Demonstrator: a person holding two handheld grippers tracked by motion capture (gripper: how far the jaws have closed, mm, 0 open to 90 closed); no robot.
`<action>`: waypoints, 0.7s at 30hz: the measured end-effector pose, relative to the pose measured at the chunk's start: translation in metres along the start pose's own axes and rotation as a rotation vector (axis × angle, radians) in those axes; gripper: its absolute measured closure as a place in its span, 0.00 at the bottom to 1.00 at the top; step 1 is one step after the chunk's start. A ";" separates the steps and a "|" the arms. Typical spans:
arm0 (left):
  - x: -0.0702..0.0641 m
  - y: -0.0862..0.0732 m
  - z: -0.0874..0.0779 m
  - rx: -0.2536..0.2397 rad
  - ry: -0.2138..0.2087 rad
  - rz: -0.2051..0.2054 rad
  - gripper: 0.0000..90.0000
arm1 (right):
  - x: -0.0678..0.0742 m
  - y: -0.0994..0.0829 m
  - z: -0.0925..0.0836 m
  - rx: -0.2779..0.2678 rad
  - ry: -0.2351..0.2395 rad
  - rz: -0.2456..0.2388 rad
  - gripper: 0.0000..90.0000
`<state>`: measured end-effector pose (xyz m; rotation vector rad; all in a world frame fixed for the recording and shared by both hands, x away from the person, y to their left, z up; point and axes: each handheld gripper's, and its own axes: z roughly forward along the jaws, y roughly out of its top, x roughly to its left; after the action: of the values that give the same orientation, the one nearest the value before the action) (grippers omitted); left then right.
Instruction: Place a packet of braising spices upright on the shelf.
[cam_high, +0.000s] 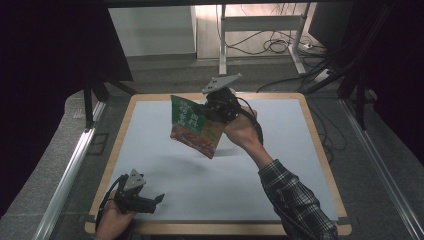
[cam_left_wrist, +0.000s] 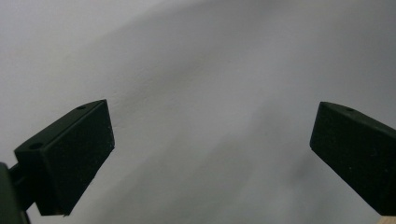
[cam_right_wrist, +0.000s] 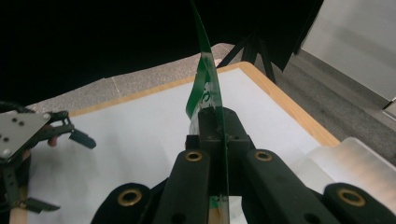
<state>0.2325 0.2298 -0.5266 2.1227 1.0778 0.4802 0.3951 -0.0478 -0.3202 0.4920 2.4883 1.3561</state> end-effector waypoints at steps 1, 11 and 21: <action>0.000 0.000 0.000 0.000 0.000 0.000 0.00 | 0.000 0.000 0.000 0.000 0.000 0.000 0.99; 0.000 0.000 0.000 -0.002 -0.002 -0.001 0.00 | -0.013 0.023 0.028 -0.025 0.001 0.012 0.99; 0.000 0.000 0.000 -0.005 -0.007 0.001 0.00 | -0.031 0.043 0.047 -0.039 -0.016 0.007 0.99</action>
<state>0.2323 0.2303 -0.5266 2.1193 1.0709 0.4745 0.4487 -0.0033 -0.3072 0.5022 2.4445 1.3949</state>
